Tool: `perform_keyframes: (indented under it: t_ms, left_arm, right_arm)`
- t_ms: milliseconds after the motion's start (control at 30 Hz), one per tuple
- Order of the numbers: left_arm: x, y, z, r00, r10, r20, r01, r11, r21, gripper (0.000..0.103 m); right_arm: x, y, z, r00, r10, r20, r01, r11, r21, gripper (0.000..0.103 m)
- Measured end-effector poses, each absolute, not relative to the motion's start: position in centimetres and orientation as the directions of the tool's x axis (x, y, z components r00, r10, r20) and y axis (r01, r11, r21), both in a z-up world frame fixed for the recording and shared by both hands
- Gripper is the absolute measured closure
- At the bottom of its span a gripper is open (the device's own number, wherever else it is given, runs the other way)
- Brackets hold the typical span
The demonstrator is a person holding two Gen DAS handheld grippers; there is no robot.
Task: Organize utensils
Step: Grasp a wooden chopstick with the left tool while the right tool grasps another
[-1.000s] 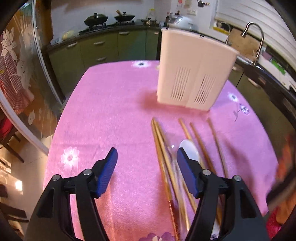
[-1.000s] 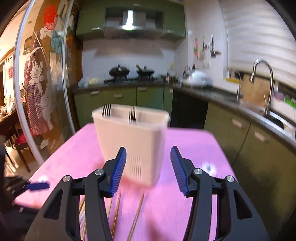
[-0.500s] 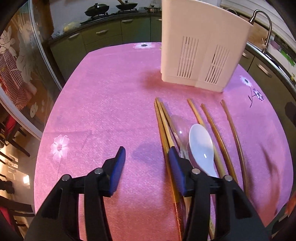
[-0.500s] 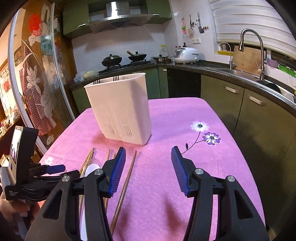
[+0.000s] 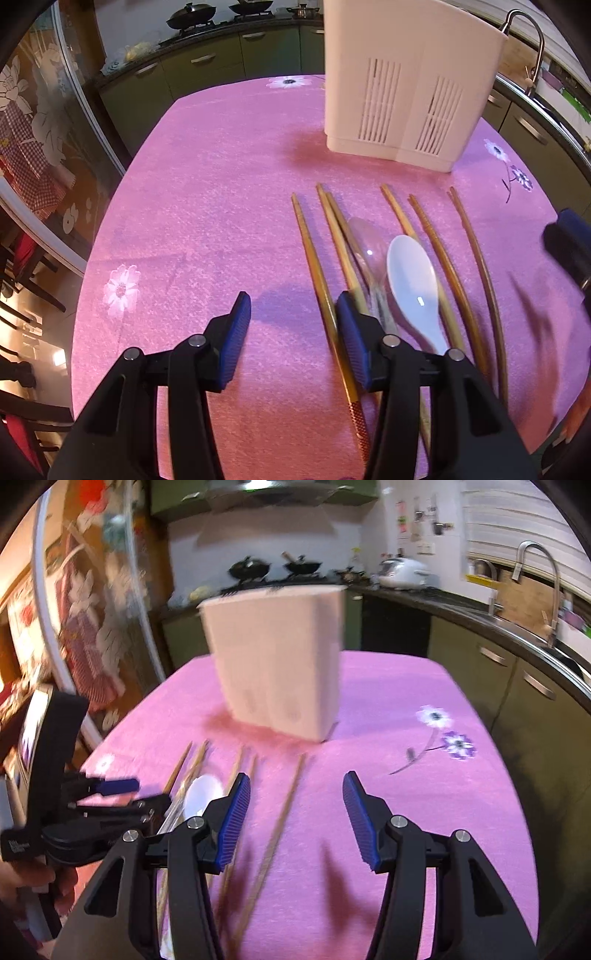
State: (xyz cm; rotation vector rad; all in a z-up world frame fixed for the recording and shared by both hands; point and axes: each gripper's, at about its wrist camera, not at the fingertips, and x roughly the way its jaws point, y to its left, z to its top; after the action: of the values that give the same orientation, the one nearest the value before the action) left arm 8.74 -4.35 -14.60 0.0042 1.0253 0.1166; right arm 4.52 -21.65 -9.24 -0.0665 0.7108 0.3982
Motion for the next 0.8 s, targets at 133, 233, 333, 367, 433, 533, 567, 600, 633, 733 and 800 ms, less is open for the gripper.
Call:
perform_keyframes:
  t_ms: [133, 233, 333, 367, 433, 533, 567, 600, 633, 733, 800]
  left_arm:
    - [8.4, -3.5, -14.6, 0.511, 0.102, -0.853, -0.104, 0.993, 0.057, 0.056]
    - [8.2, -3.4, -14.6, 0.513, 0.1, -0.853, -0.095, 0.994, 0.06, 0.056]
    - [8.0, -3.7, -14.6, 0.52, 0.094, -0.849, -0.079, 0.995, 0.061, 0.058]
    - [8.0, -3.7, -14.6, 0.52, 0.088, -0.849, -0.075, 0.996, 0.057, 0.058]
    - [8.1, -3.9, -14.6, 0.523, 0.083, -0.848, -0.069, 0.996, 0.055, 0.058]
    - [8.3, -3.9, -14.7, 0.525, 0.071, -0.848, -0.065, 0.997, 0.044, 0.058]
    - [8.3, -3.9, -14.6, 0.526, 0.07, -0.848, -0.062, 0.997, 0.043, 0.058]
    - [8.4, -3.9, -14.6, 0.527, 0.069, -0.847, -0.06, 0.997, 0.044, 0.058]
    - [8.5, -4.0, -14.6, 0.527, 0.069, -0.847, -0.059, 0.997, 0.045, 0.058]
    - [8.7, -4.2, -14.6, 0.53, 0.069, -0.845, -0.054, 0.997, 0.048, 0.058]
    - [8.8, -4.3, -14.6, 0.53, 0.069, -0.845, -0.055, 0.997, 0.048, 0.058]
  right_arm:
    - [5.2, -18.6, -10.9, 0.629, 0.335, -0.702, -0.432, 0.901, 0.043, 0.061]
    - [6.0, -17.3, -12.3, 0.589, 0.321, -0.742, -0.443, 0.896, 0.036, 0.069]
    - [6.7, -16.9, -13.4, 0.555, 0.319, -0.768, -0.444, 0.895, 0.051, 0.077]
    - [6.9, -16.9, -13.6, 0.544, 0.327, -0.773, -0.445, 0.893, 0.065, 0.077]
    - [7.2, -16.7, -14.0, 0.534, 0.321, -0.782, -0.443, 0.894, 0.065, 0.077]
    - [7.6, -16.3, -14.4, 0.518, 0.314, -0.795, -0.441, 0.895, 0.067, 0.079]
    - [7.9, -16.2, -14.6, 0.514, 0.311, -0.799, -0.438, 0.896, 0.067, 0.079]
    - [8.0, -16.1, -14.7, 0.511, 0.307, -0.803, -0.437, 0.897, 0.066, 0.079]
    - [8.2, -15.9, -14.8, 0.508, 0.303, -0.806, -0.433, 0.899, 0.066, 0.079]
    - [8.6, -15.7, -14.8, 0.512, 0.293, -0.808, -0.421, 0.905, 0.061, 0.079]
    - [8.9, -15.5, -14.8, 0.516, 0.287, -0.807, -0.411, 0.91, 0.061, 0.079]
